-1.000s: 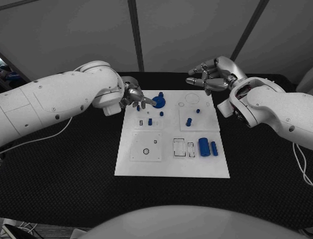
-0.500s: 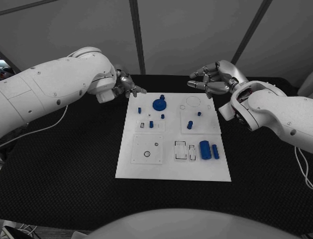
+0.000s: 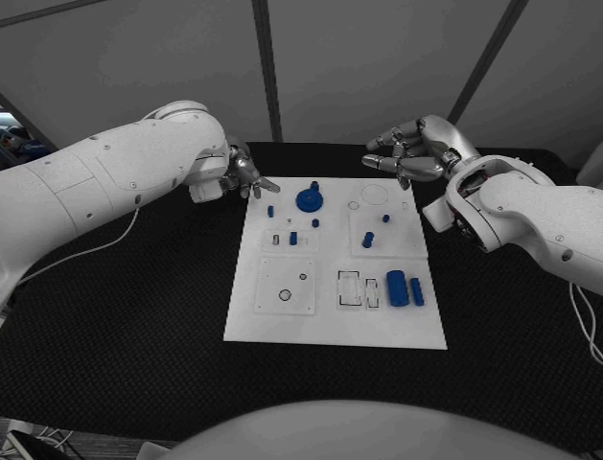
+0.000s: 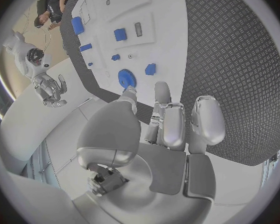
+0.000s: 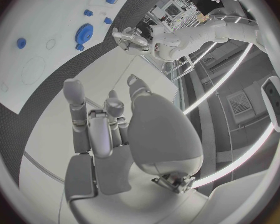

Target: Assemble the parts on the task board

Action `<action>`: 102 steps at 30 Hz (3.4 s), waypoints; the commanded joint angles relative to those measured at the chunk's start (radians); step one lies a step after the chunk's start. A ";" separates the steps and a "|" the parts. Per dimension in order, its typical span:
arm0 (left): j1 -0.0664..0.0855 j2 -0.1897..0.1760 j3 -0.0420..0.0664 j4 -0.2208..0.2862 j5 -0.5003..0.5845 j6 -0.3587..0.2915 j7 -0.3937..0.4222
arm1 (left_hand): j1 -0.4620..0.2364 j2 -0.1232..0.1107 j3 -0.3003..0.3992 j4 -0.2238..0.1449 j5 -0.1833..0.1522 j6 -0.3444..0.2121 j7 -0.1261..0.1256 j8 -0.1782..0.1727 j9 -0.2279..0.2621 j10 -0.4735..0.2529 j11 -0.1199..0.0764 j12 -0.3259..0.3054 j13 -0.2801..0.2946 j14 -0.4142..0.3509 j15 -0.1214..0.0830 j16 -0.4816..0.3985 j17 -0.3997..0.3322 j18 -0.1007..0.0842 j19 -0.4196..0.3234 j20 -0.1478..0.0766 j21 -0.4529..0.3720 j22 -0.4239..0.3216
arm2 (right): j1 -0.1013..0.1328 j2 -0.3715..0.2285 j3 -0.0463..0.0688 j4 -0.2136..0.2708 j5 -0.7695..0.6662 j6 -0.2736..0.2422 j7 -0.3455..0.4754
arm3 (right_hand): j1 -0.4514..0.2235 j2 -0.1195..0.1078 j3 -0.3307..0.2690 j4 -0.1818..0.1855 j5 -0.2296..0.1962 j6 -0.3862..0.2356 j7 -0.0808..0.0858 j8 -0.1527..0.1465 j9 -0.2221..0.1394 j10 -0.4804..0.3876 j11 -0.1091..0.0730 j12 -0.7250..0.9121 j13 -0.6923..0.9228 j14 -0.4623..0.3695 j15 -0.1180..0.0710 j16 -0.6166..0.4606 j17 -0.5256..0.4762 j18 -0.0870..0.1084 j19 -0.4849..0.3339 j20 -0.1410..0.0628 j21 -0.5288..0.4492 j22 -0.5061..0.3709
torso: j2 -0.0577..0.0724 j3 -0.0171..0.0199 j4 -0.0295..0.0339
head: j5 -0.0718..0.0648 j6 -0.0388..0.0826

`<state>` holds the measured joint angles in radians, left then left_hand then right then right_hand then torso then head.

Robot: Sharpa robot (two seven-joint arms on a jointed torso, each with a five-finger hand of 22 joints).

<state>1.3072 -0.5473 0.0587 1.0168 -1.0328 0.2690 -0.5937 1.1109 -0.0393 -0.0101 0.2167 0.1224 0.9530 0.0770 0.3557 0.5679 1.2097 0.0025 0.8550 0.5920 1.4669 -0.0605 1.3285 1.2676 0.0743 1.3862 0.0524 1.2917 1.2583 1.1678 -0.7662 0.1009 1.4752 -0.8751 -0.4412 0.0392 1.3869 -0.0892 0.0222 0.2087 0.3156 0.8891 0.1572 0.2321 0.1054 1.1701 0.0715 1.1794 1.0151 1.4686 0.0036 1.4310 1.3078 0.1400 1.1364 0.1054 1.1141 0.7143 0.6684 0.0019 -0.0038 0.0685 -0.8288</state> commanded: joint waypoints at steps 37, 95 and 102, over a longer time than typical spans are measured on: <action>-0.020 0.043 0.000 -0.053 -0.010 0.066 0.033 | 0.050 0.033 -0.035 0.000 0.005 0.045 -0.007 0.012 -0.037 0.001 -0.007 0.006 -0.011 0.034 -0.004 0.008 0.010 0.004 0.017 -0.005 0.019 0.024 | 0.001 0.005 0.001 0.002 -0.002 0.010 0.005 | 0.004 0.008 -0.003 -0.002 0.006 -0.002 -0.001 0.008 -0.001 -0.005 -0.001 -0.001 0.001 0.037 -0.008 -0.005 0.019 0.016 -0.003 -0.001 -0.005 -0.003 | -0.001 0.0013 0.0003 | 0.002 -0.006; -0.028 0.045 -0.003 -0.065 0.049 0.045 0.059 | 0.167 0.076 0.417 -0.199 -0.016 0.041 -0.014 0.044 -0.086 0.011 -0.018 -0.034 -0.064 0.035 -0.012 0.007 0.009 0.003 0.020 -0.014 0.012 0.044 | 0.001 0.005 0.001 0.002 -0.002 0.016 0.002 | 0.005 0.010 -0.003 -0.003 0.006 -0.001 -0.001 0.010 -0.002 -0.003 -0.001 0.000 0.003 0.037 -0.008 -0.005 0.019 0.016 -0.002 -0.002 -0.006 -0.003 | -0.002 0.0014 0.0008 | 0.001 -0.016; -0.028 0.011 -0.003 -0.027 0.119 0.019 0.054 | 0.096 0.027 0.572 -0.232 -0.018 0.035 -0.015 0.084 -0.064 0.027 -0.021 -0.023 -0.058 0.035 -0.016 0.008 0.009 0.002 0.022 -0.014 0.009 0.049 | 0.001 0.004 0.001 0.001 -0.002 0.017 0.001 | 0.005 0.010 -0.003 -0.003 0.006 -0.001 -0.001 0.010 -0.002 -0.003 -0.001 0.000 0.003 0.037 -0.008 -0.005 0.019 0.016 -0.002 -0.002 -0.006 -0.003 | -0.003 0.0010 0.0029 | 0.002 -0.015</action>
<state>1.2772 -0.5332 0.0551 0.9823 -0.9708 0.3134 -0.5483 1.2125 -0.0133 0.4591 0.0822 0.1025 0.9929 0.0611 0.4377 0.5024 1.2284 -0.0194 0.8283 0.5317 1.4635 -0.0716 1.3323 1.2764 0.0749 1.4042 0.0413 1.3052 1.3061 1.1677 -0.7620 0.1009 1.4753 -0.8755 -0.4304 0.0382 1.3911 -0.0851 0.0223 0.2086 0.3156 0.8891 0.1572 0.2361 0.1054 1.1701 0.0715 1.1794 1.0161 1.4649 -0.0001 1.4310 1.3073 0.1400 1.1365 0.1054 1.1141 0.7123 0.6661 0.0031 -0.0020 0.0692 -0.8441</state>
